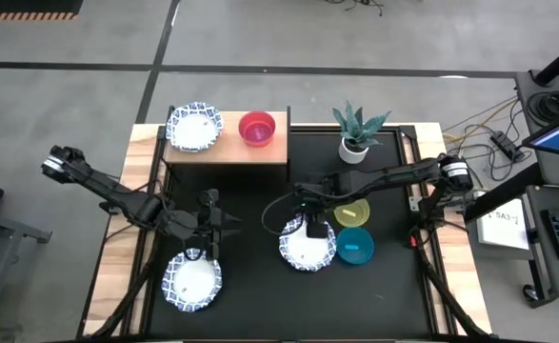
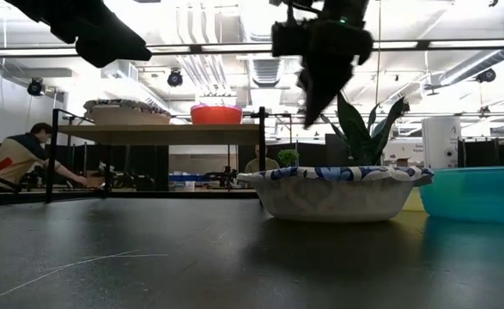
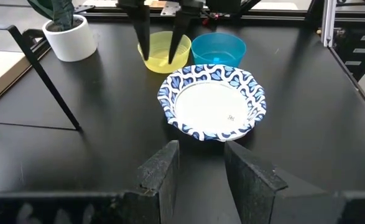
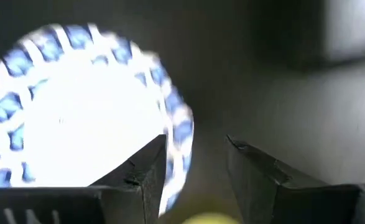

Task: Place and stack bowls onto a shelf
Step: Stack the yellow bowl on top of the purple bowl on the shelf

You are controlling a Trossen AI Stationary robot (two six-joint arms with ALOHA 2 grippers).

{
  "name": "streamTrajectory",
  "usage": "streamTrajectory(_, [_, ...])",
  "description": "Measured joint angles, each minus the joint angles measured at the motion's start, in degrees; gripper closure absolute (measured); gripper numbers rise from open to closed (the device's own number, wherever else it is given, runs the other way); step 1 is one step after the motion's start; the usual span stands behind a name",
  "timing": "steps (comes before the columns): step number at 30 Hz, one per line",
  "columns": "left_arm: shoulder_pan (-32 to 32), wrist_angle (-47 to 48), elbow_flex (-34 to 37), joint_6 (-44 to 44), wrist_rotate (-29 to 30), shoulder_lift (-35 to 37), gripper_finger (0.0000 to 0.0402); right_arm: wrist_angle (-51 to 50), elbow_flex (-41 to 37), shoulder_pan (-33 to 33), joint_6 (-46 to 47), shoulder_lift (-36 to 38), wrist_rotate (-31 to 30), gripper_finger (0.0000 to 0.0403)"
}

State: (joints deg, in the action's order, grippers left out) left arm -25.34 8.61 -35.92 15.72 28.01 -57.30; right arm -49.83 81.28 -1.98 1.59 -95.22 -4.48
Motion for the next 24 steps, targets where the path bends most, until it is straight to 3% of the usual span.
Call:
streamTrajectory(6, [0.0,-0.01,0.0,0.24,-0.02,0.0,0.029,-15.71,-0.26,1.15,22.96,0.13,-0.02,0.0251])
streamTrajectory(9, [0.0,-0.01,0.0,0.24,-0.02,0.0,0.029,-17.02,-2.03,0.85,32.47,0.57,-0.02,0.0258])
streamTrajectory(24, [0.0,-0.01,0.0,0.24,-0.03,0.0,0.029,-10.19,-10.28,0.42,42.92,0.55,-4.5,0.0275])
